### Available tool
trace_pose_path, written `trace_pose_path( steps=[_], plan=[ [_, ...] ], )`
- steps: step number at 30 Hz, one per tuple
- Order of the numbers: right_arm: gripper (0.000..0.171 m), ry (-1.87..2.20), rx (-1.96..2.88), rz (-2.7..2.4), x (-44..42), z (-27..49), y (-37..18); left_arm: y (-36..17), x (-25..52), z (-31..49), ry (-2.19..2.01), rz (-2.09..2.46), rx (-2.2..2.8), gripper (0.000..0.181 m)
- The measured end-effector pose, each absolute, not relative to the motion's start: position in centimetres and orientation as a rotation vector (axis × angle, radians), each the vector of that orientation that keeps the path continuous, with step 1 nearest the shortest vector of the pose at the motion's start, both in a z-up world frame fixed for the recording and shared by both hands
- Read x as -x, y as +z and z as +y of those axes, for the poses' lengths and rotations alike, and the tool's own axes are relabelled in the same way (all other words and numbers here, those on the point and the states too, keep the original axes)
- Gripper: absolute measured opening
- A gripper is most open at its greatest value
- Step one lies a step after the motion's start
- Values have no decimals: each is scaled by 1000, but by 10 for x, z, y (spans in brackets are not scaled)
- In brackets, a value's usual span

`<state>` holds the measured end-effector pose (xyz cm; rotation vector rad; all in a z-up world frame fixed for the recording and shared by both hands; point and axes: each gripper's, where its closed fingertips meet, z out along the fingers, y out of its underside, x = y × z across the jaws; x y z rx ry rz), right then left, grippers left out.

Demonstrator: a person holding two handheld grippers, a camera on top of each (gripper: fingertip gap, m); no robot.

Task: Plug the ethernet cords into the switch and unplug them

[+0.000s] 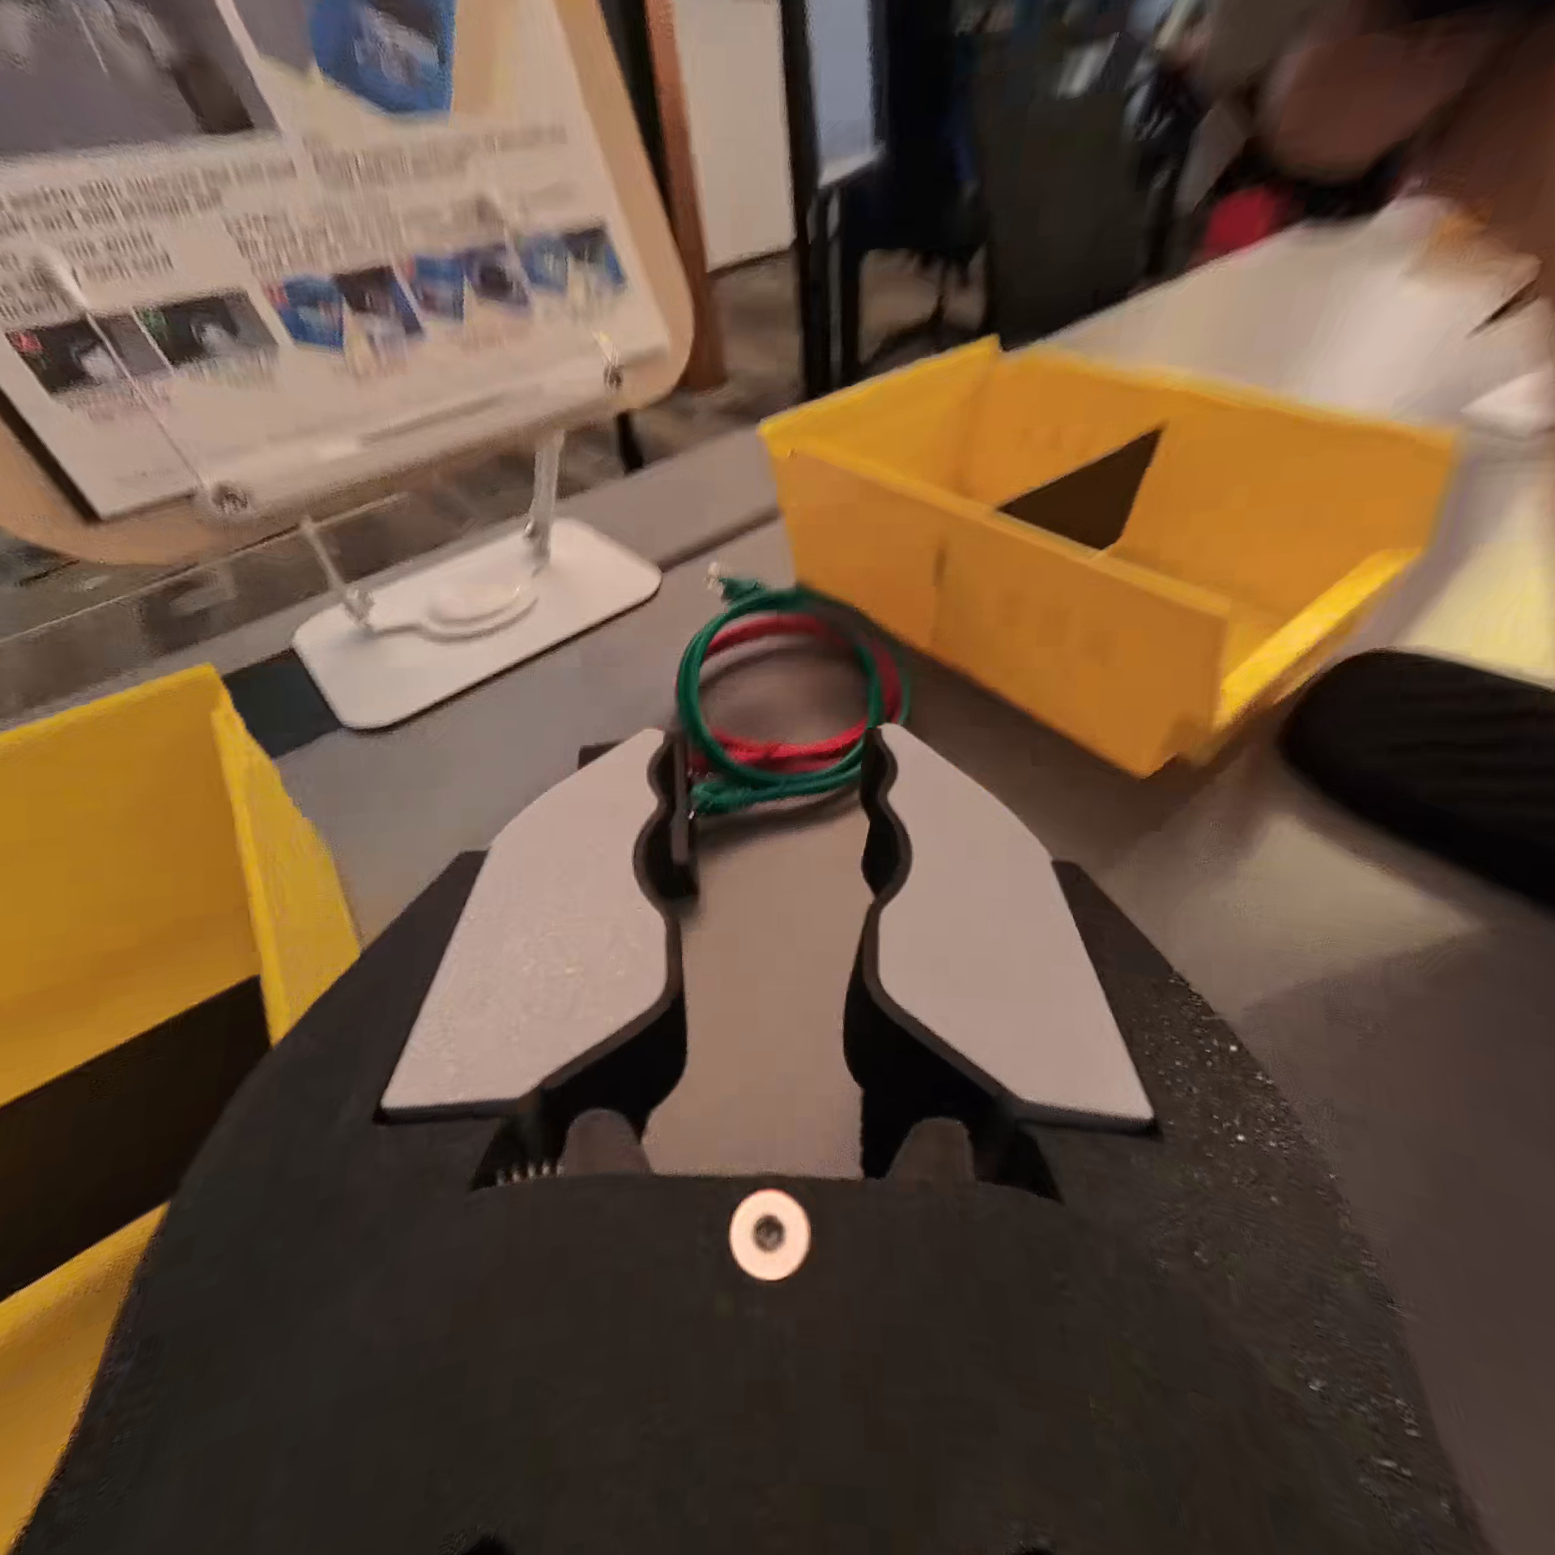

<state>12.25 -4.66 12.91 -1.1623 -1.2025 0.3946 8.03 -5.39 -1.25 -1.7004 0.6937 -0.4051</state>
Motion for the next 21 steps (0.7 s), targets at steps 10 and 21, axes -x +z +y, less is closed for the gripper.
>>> trace_pose_path(
  steps=[10,21],
  plan=[
    [15,356,1165,-1239,-129,-49,129,-133,-68,24,-120,624,2141,77],
    [15,390,1144,-1209,-146,-55,144,-152,-61,43,-148,664,2246,61]
  ],
)
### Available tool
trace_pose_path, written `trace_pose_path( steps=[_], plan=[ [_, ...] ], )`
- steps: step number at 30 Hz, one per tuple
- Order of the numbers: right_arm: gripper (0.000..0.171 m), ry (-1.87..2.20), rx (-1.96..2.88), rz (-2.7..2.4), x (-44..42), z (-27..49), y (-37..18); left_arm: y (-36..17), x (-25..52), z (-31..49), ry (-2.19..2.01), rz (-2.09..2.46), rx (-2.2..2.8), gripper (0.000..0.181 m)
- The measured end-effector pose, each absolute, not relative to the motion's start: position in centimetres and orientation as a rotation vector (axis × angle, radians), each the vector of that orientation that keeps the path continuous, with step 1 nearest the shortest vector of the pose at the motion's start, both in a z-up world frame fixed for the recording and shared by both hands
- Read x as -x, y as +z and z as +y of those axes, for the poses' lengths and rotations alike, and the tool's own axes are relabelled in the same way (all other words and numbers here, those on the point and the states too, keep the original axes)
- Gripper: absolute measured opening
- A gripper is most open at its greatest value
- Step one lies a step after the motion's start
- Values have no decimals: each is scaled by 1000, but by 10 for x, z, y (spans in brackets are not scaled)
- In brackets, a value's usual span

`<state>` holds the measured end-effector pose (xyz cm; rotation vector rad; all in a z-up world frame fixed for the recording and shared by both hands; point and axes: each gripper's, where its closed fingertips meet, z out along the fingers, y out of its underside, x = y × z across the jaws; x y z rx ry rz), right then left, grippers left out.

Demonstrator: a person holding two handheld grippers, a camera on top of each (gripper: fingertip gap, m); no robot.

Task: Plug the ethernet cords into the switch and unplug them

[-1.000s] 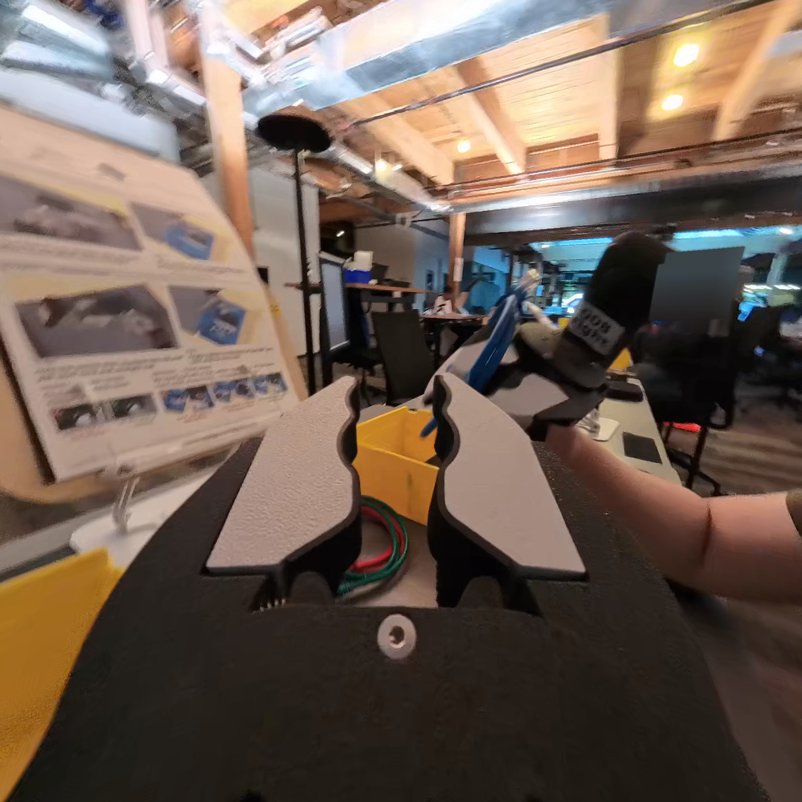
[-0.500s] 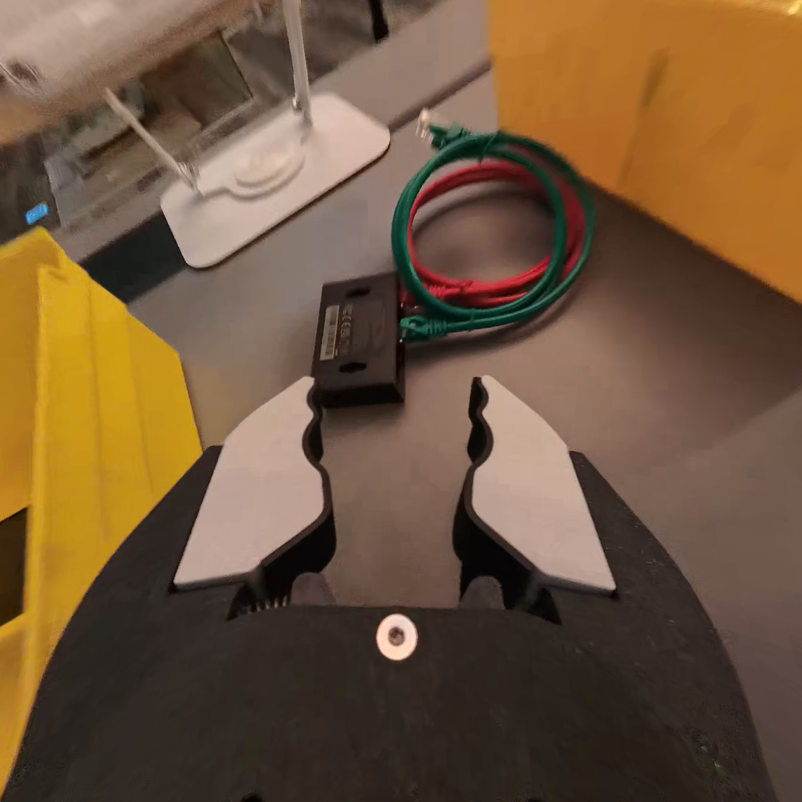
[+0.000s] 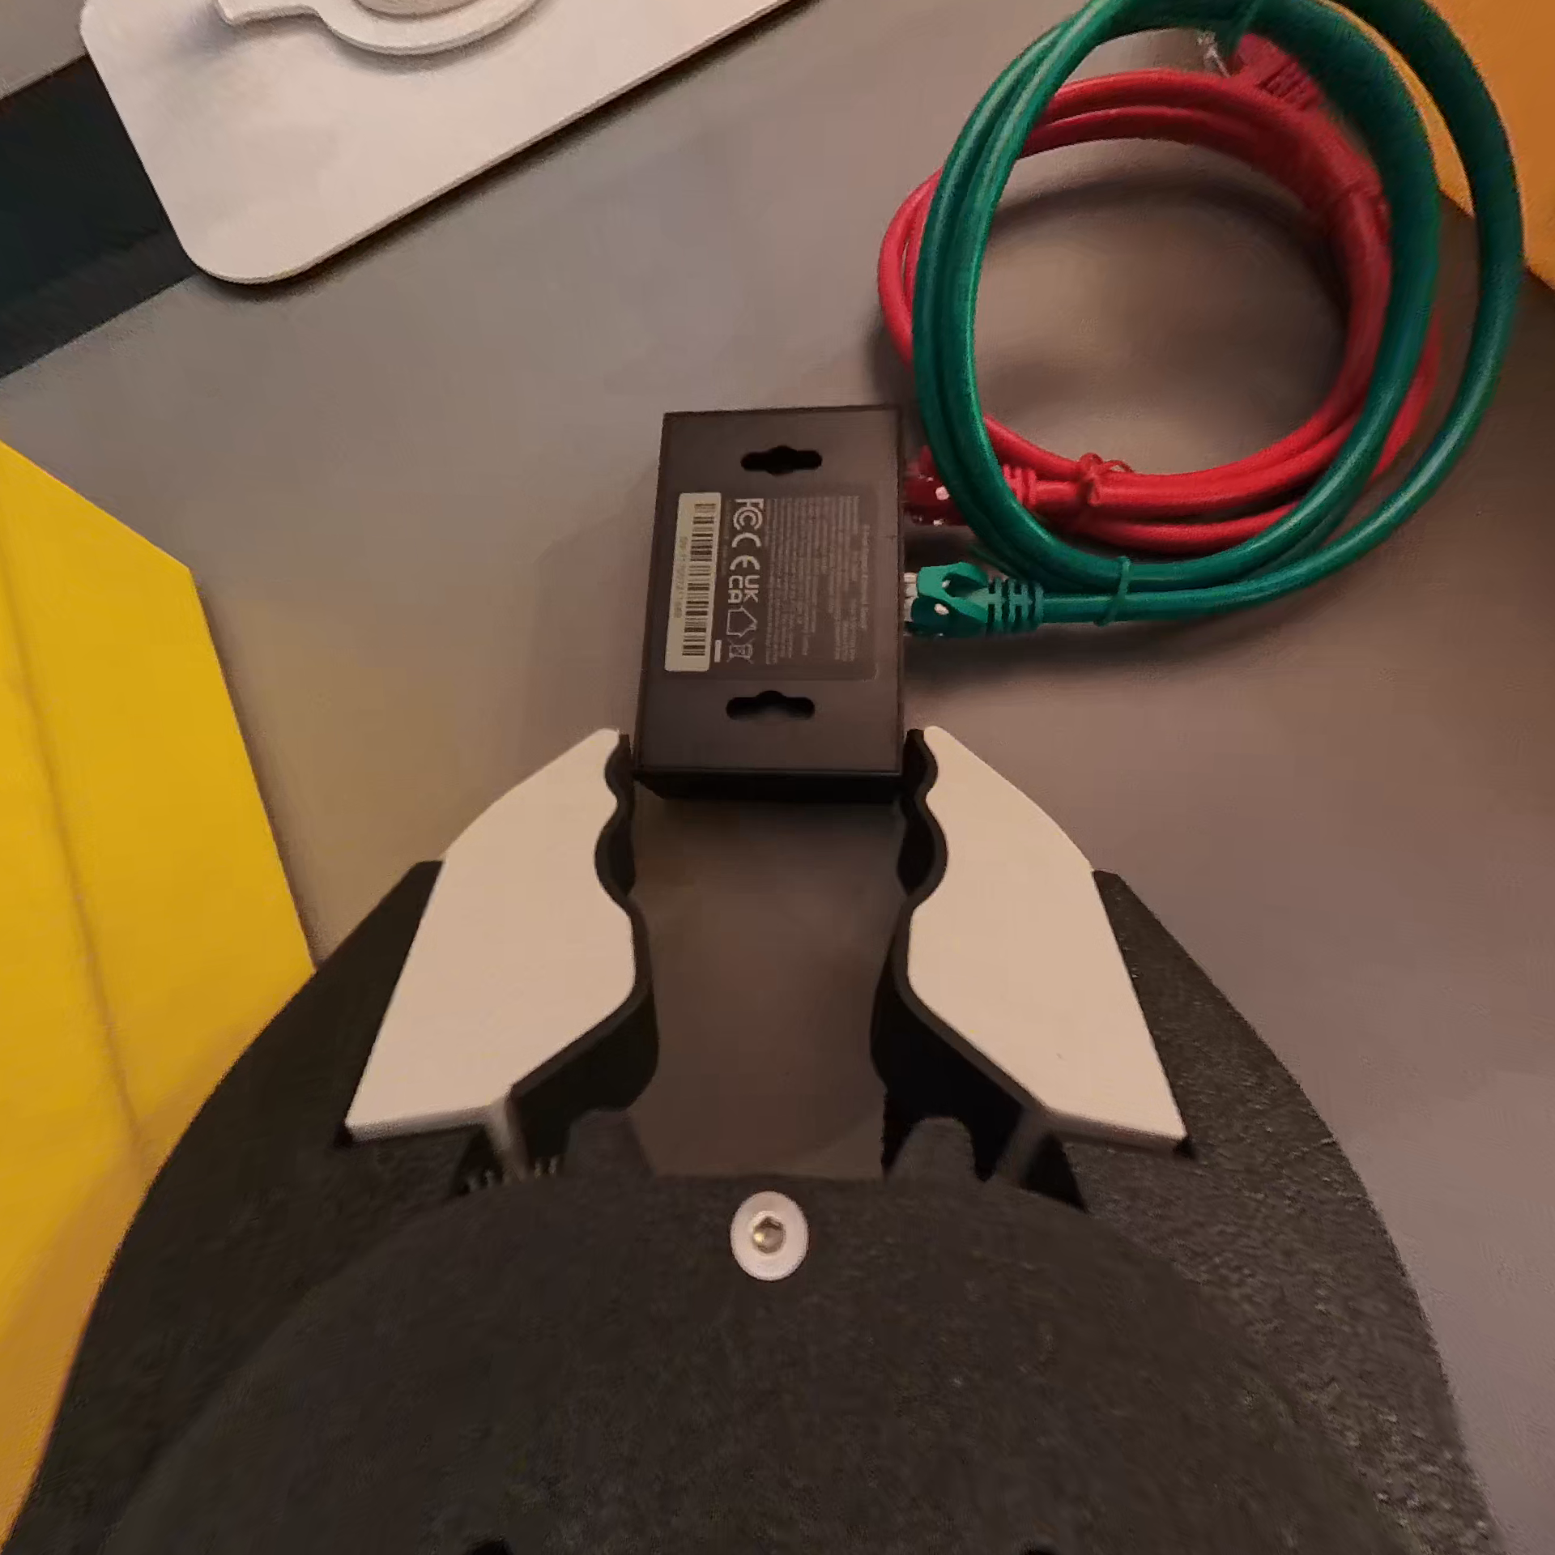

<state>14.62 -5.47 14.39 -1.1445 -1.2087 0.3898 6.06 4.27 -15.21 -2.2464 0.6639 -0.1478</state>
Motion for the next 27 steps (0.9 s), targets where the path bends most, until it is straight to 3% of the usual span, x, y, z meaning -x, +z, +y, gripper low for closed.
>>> trace_pose_path(
  steps=[18,27],
  plan=[
    [15,372,1192,-1274,-144,-54,131,-137,-54,-42,-35,598,2368,61],
    [15,422,1333,-1473,-134,-53,83,-111,-46,-43,-61,550,2323,60]
  ],
)
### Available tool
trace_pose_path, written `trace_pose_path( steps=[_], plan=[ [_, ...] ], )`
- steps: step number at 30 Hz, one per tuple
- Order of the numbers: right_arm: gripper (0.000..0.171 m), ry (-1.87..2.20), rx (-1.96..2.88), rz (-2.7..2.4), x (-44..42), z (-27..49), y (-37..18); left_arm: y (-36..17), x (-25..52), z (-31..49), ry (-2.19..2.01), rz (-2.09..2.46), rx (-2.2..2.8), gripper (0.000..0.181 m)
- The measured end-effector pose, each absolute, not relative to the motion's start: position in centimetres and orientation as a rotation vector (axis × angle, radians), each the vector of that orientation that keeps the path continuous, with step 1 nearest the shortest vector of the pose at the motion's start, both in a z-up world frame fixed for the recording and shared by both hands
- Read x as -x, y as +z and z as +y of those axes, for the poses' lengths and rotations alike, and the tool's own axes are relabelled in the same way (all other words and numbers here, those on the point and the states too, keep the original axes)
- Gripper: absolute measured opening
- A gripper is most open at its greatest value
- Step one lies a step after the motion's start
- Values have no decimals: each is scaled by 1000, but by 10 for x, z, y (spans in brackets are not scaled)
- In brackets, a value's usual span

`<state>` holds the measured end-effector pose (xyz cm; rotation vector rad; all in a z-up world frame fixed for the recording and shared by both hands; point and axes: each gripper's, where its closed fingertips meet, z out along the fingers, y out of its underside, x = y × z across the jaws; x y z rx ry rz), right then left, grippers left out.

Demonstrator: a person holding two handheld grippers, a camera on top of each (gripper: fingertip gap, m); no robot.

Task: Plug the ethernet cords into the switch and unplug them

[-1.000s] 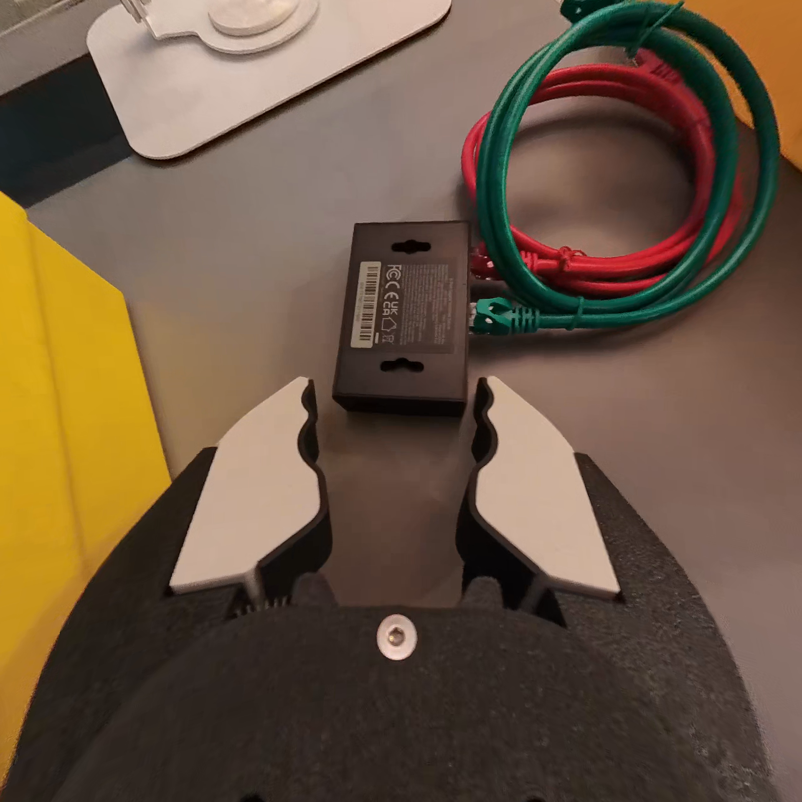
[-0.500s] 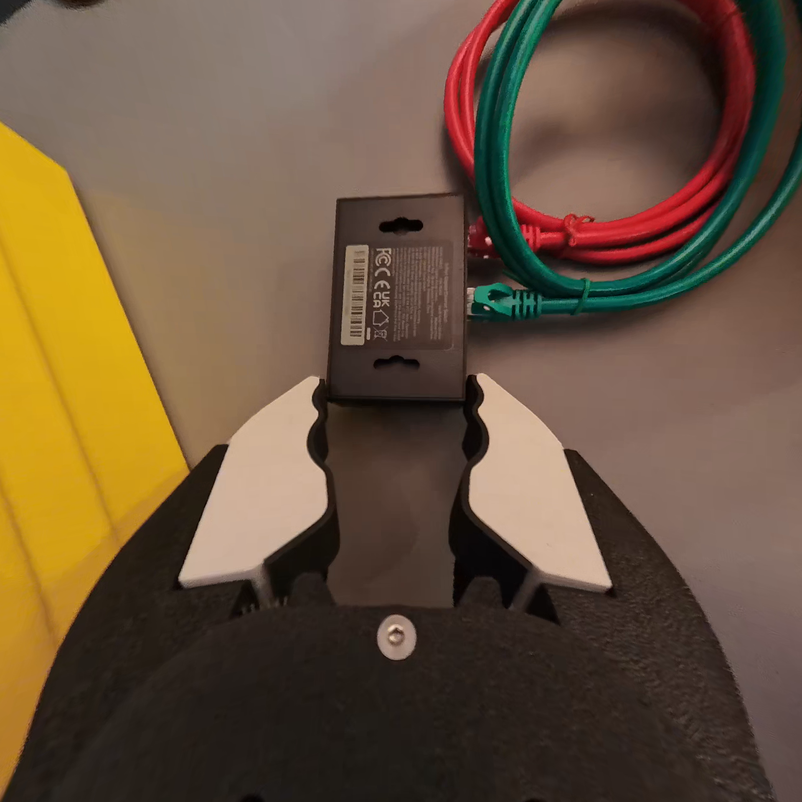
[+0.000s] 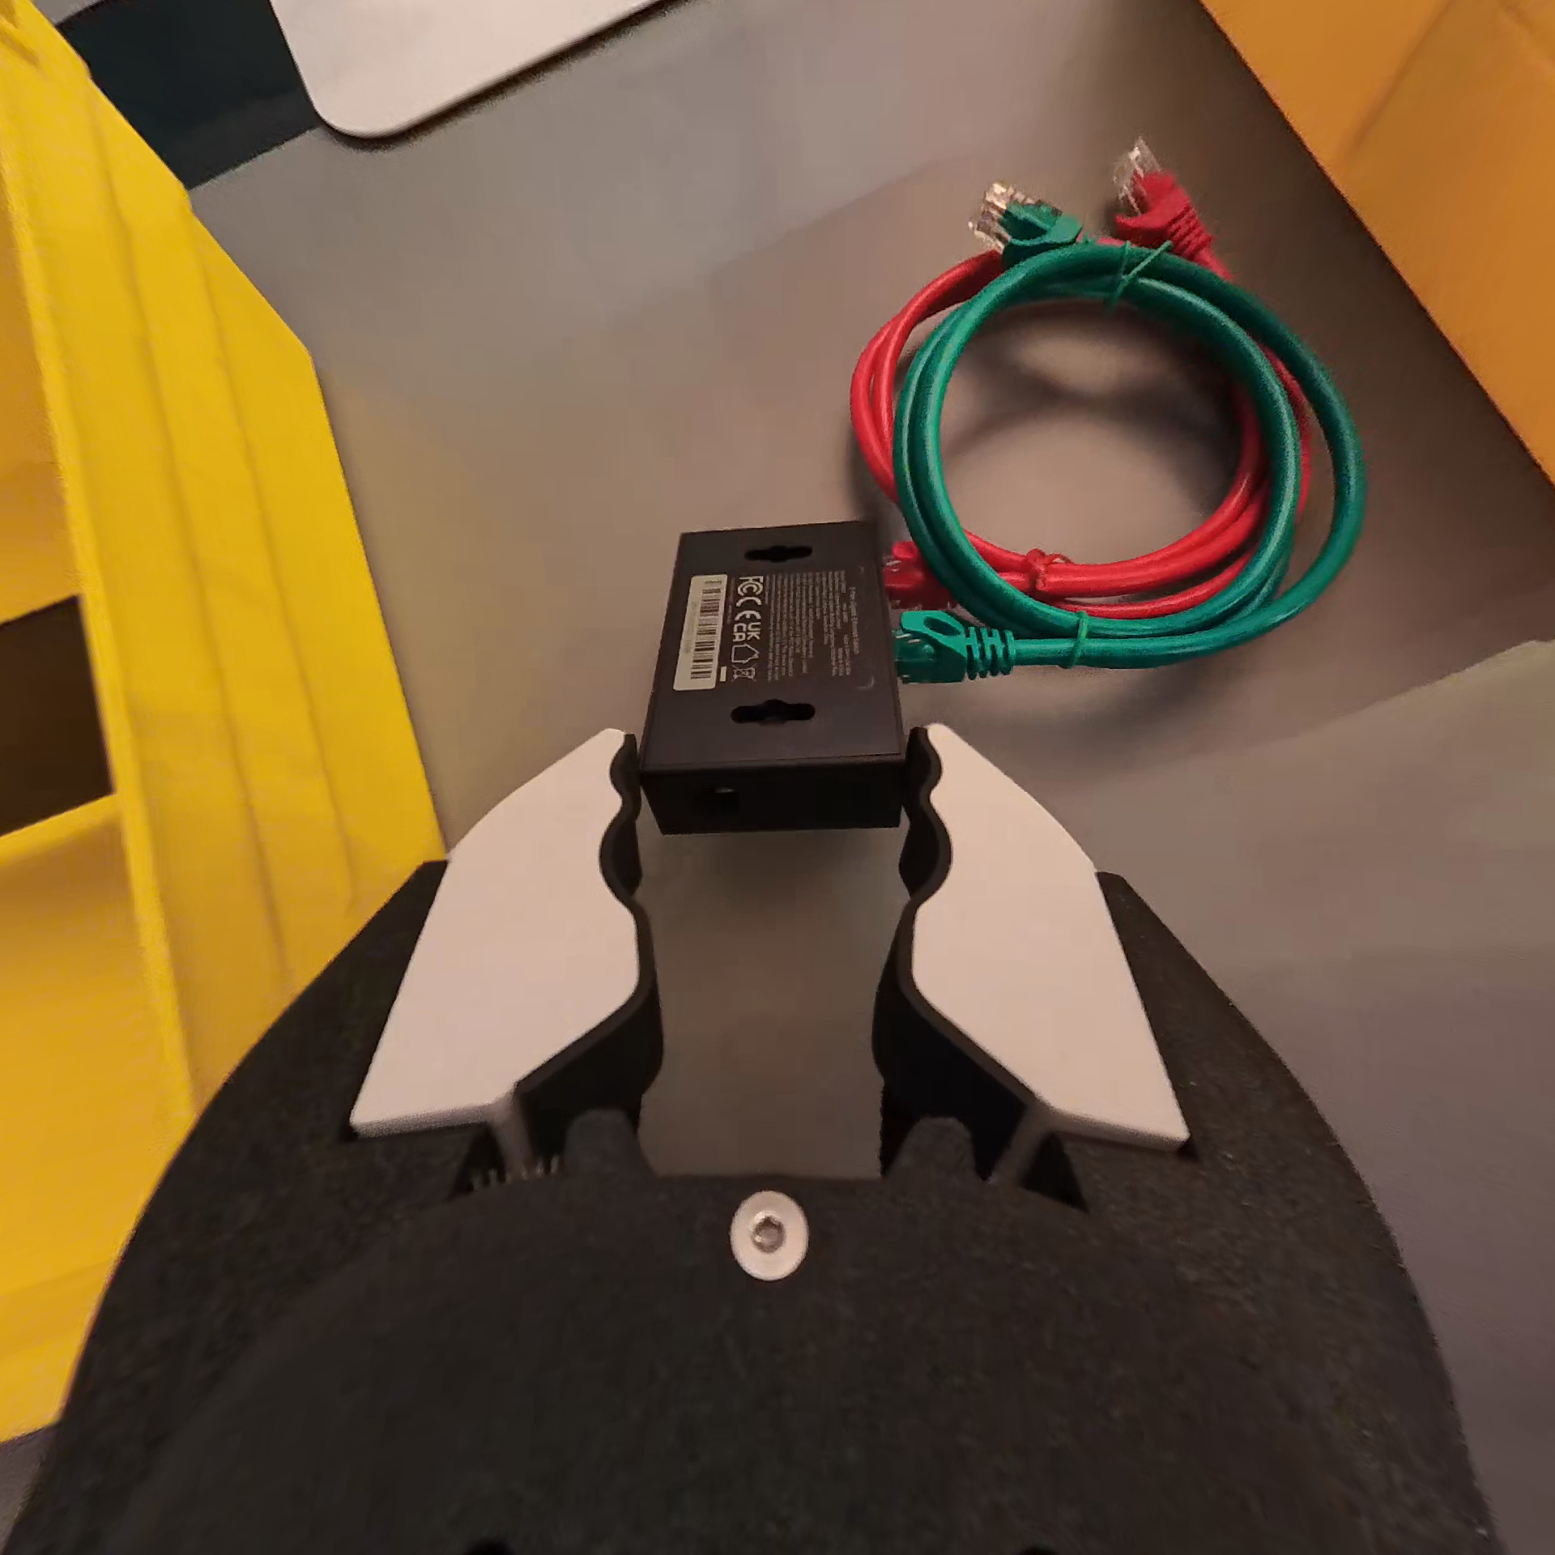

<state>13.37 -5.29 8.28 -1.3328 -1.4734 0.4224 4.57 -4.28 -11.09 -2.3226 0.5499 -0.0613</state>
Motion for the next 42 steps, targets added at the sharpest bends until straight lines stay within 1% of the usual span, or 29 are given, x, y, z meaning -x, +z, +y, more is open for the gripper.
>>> trace_pose_path(
  steps=[4,8,14,17,23,27,29,33,34,36,37,38,42],
  plan=[
    [15,520,1431,-1652,-127,-60,41,-107,-43,-42,-85,535,2337,60],
    [15,461,1539,-1693,-119,-45,10,-105,-38,-43,-85,513,2361,60],
    [15,413,1584,-1747,-113,-41,-11,-120,-41,-57,36,555,2356,60],
    [15,410,1572,-1746,-113,-41,-10,-130,-43,-66,66,575,2285,61],
    [15,424,1568,-1694,-121,-36,1,-154,-49,-87,-89,577,2356,59],
    [15,421,1559,-1678,-126,-36,7,-151,-52,-96,-87,685,2326,58],
    [15,419,1551,-1670,-128,-36,10,-140,-53,-99,-100,781,2287,55],
    [15,450,1523,-1641,-134,-36,22,-95,-55,-99,-131,1050,2078,63],
    [15,460,1513,-1631,-136,-37,25,-86,-54,-96,-122,1109,2018,70],
    [15,481,1491,-1615,-142,-38,33,-75,-59,-95,-123,1290,1873,91],
    [15,493,1479,-1610,-145,-40,37,-73,-60,-95,-88,1383,1813,90],
    [15,503,1467,-1603,-148,-41,41,-75,-61,-95,-56,1487,1771,84],
    [15,512,1443,-1563,-163,-42,55,-94,-65,-95,-84,1789,1821,88]
  ],
)
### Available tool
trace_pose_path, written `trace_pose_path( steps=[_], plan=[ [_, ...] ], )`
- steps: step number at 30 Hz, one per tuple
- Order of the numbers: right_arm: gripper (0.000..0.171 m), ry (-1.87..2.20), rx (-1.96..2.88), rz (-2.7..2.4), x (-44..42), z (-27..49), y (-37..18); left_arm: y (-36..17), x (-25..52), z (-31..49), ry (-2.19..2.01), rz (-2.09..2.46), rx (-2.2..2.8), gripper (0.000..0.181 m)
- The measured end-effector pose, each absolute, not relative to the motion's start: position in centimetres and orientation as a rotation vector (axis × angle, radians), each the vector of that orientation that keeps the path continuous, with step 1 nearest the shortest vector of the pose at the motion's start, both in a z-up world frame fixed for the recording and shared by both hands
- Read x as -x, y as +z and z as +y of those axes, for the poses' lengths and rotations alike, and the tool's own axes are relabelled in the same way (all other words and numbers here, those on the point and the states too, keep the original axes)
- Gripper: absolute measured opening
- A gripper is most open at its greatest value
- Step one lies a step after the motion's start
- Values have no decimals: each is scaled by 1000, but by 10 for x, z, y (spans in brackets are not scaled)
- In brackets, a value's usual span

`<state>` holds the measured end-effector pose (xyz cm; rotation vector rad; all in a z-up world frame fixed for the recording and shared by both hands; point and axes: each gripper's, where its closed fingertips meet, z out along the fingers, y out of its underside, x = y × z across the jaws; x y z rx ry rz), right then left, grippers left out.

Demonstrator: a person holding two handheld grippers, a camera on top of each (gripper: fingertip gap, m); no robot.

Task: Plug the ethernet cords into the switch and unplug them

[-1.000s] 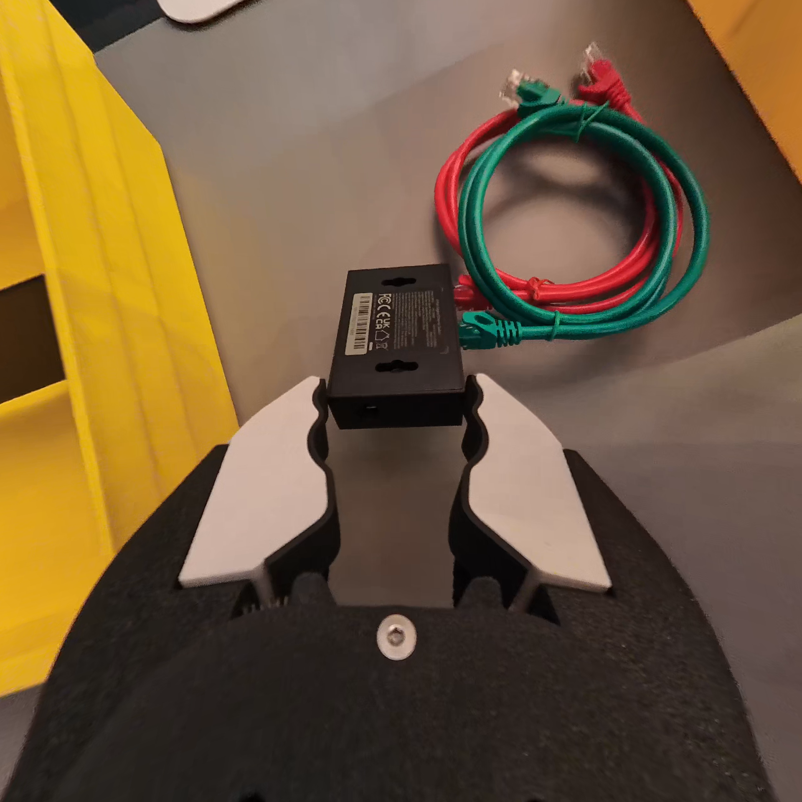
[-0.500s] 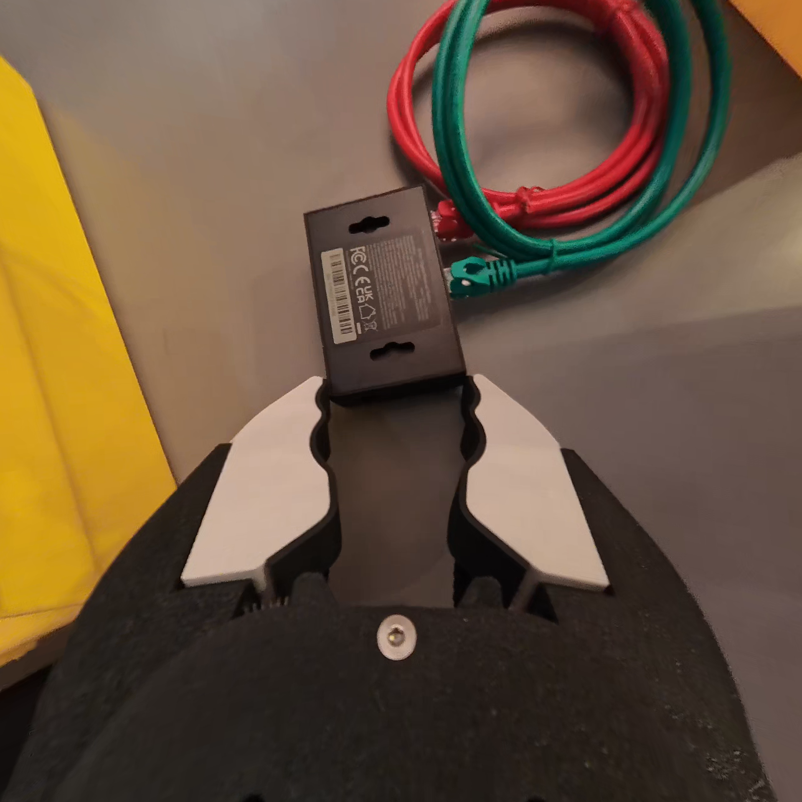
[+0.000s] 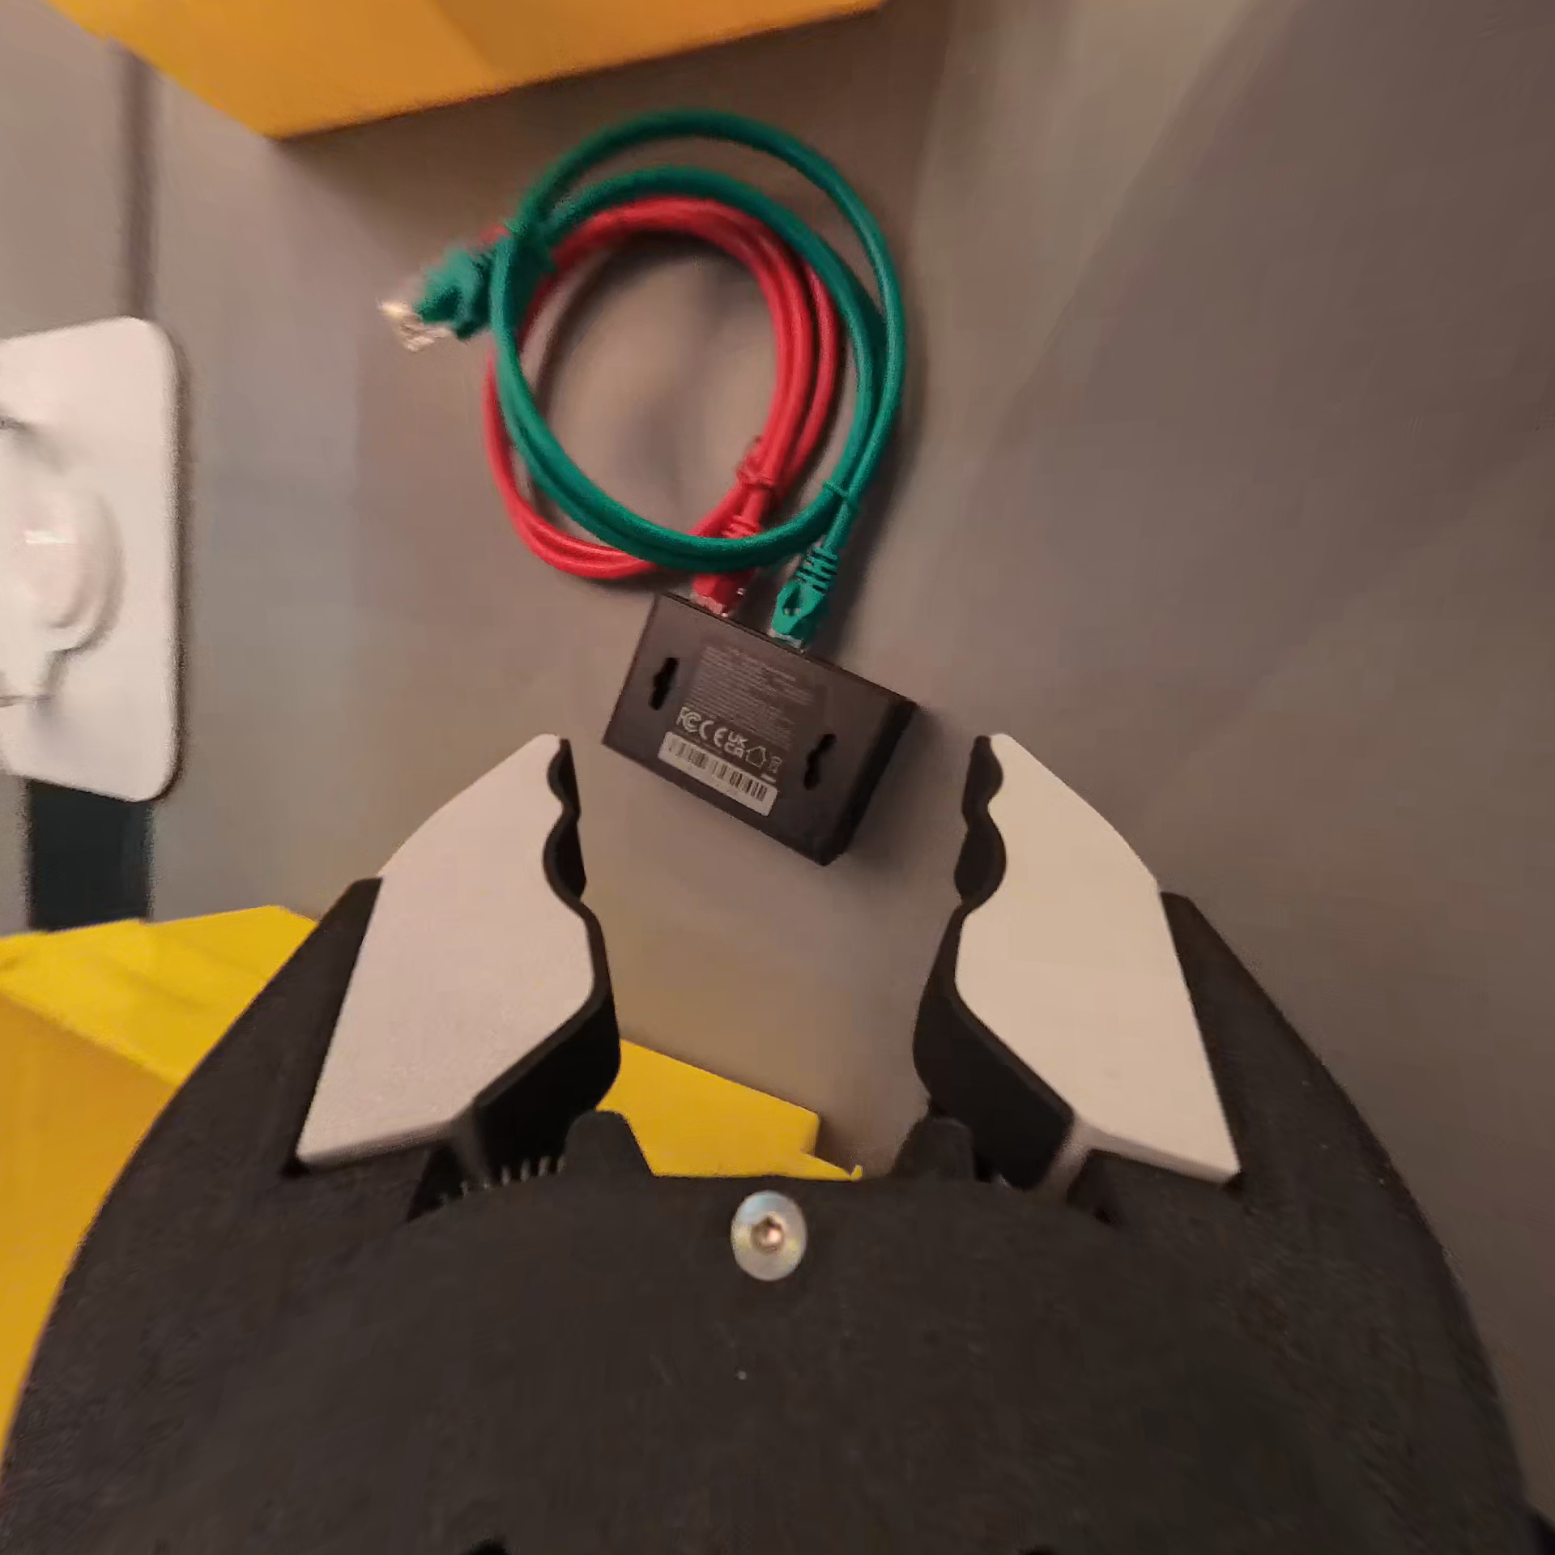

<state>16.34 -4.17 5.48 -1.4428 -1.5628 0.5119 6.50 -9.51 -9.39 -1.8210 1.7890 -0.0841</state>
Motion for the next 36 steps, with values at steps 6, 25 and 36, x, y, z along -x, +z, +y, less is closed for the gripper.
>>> trace_pose_path(
  steps=[6,25,36],
  plan=[
    [15,515,1408,-1504,-190,-43,73,-111,-73,-78,-85,2031,1839,92],
    [16,523,1333,-1395,-233,-53,106,-162,-60,-75,70,2501,1772,110],
    [16,528,1349,-1404,-233,-51,102,-164,-60,-75,-15,2469,1910,99]
  ],
)
